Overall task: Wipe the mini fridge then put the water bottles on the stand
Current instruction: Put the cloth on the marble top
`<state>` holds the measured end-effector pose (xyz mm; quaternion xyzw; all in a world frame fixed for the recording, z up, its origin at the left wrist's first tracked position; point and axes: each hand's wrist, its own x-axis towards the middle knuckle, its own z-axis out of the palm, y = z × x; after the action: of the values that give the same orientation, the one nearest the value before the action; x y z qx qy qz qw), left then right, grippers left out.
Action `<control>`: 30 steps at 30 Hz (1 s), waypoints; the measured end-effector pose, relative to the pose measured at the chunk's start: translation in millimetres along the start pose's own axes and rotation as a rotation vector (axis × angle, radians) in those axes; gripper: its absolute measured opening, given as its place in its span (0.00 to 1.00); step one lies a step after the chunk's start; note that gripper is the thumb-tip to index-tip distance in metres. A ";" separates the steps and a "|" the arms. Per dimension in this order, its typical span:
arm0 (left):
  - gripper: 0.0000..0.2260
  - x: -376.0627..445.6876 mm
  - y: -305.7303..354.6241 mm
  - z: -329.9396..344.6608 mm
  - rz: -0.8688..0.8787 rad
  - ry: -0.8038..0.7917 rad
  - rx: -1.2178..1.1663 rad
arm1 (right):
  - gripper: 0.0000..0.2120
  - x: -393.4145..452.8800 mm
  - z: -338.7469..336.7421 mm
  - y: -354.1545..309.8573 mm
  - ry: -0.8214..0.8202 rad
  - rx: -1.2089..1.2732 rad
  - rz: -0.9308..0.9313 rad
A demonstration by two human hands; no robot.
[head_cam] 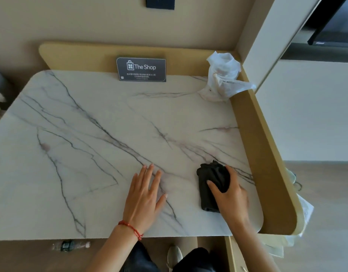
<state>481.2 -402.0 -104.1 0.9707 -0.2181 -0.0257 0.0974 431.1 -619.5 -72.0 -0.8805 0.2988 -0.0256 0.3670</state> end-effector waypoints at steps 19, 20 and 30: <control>0.27 -63.1 8.5 -16.9 -0.312 0.084 0.065 | 0.24 -18.2 12.5 -19.8 0.029 -0.308 -0.741; 0.28 -69.8 5.4 -18.1 -0.335 0.088 0.068 | 0.24 -22.3 15.8 -22.8 0.010 -0.313 -0.765; 0.28 -171.8 -35.6 -20.1 -0.617 0.150 0.046 | 0.24 -84.5 70.1 -59.1 -0.201 -0.301 -1.043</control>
<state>342.7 -293.3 -90.3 0.9922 0.0938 0.0223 0.0790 410.3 -496.6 -69.3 -0.9527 -0.2131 -0.0770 0.2024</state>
